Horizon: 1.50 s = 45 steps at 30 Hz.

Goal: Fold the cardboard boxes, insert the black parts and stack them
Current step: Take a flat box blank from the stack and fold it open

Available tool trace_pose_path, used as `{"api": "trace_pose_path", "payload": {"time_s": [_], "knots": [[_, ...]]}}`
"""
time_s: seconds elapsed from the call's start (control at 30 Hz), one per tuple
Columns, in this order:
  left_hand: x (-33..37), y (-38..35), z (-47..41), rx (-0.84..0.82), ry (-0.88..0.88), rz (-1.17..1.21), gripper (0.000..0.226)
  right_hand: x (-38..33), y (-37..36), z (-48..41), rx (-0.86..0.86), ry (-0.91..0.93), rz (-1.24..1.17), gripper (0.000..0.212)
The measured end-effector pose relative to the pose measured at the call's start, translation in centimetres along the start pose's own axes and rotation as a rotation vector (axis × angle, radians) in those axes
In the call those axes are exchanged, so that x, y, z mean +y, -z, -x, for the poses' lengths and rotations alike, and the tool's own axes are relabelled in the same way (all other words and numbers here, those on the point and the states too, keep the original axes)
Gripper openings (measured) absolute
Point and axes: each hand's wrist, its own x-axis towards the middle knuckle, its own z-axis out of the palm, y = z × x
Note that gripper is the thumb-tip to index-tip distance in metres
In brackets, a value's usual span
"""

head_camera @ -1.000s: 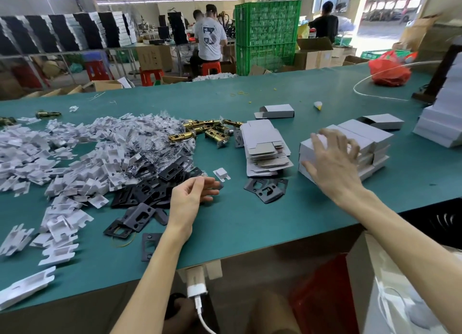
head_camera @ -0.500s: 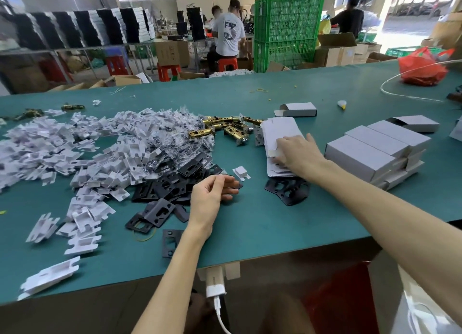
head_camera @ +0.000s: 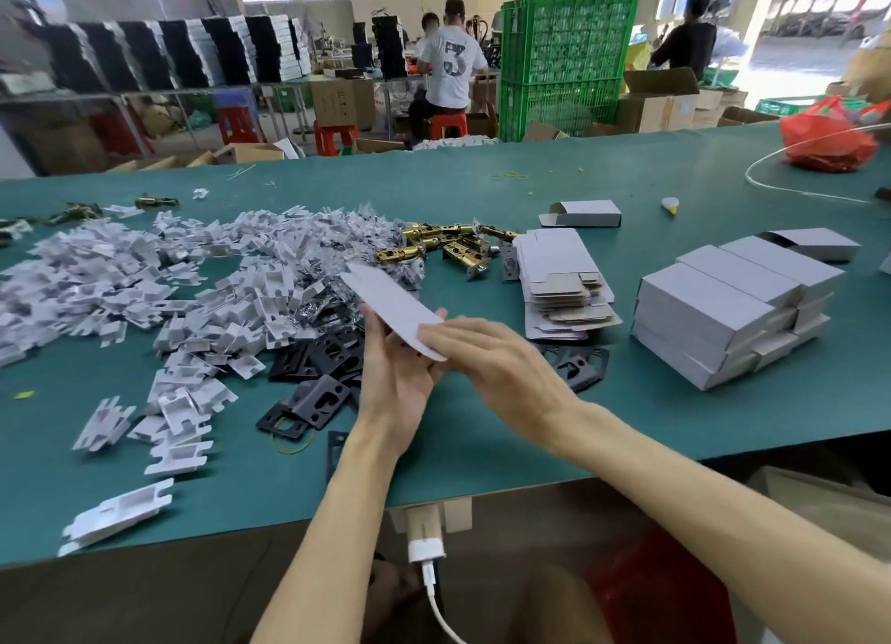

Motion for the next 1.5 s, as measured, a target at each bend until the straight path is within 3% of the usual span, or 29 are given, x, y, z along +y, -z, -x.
{"api": "trace_pose_path", "payload": {"time_s": [0.1,0.27,0.37,0.43,0.5,0.6,0.73,0.87,1.07,1.2,1.37,1.5], "knots": [[0.6,0.6,-0.2,0.044,0.015,0.162,0.095,-0.2,-1.5,0.6,-0.046,-0.072,-0.096,0.044],[0.8,0.5,0.2,0.035,0.035,0.09,0.11,0.4,-1.0,1.5,-0.127,-0.255,-0.266,0.054],[0.7,0.3,0.4,0.012,0.061,0.09,0.078,0.5,-0.9,2.3,-0.24,-0.378,-0.383,0.091],[0.6,0.5,0.3,0.007,0.073,0.111,0.067,0.4,-1.1,2.5,-0.246,-0.574,-0.58,0.104],[0.6,0.5,0.3,-0.009,0.077,0.126,0.065,0.3,-1.2,2.1,-0.133,-0.795,-0.853,0.096],[0.3,0.5,0.2,-0.049,0.084,0.085,0.041,0.2,-1.3,1.1,0.038,-0.977,-1.153,0.06],[0.0,0.9,0.1,-0.102,0.098,0.061,0.037,-0.5,-2.2,0.6,0.037,-0.936,-1.118,0.037],[0.0,0.6,0.3,-0.212,0.133,0.034,0.043,-0.7,-2.7,0.6,0.144,-0.941,-1.097,0.026],[0.3,0.4,0.7,-0.291,0.173,0.078,0.067,0.0,-2.7,1.2,0.19,-0.954,-1.229,0.03],[0.4,0.2,0.8,-0.24,0.147,0.083,0.061,0.3,-2.8,1.5,0.142,-0.94,-1.27,0.031],[0.6,0.0,1.2,-0.348,0.105,0.019,0.059,0.2,-2.8,1.6,0.161,-0.904,-1.25,0.031],[0.5,0.0,1.2,-0.446,0.108,-0.025,0.081,0.1,-2.9,1.7,0.238,-0.906,-1.276,0.032]]}}
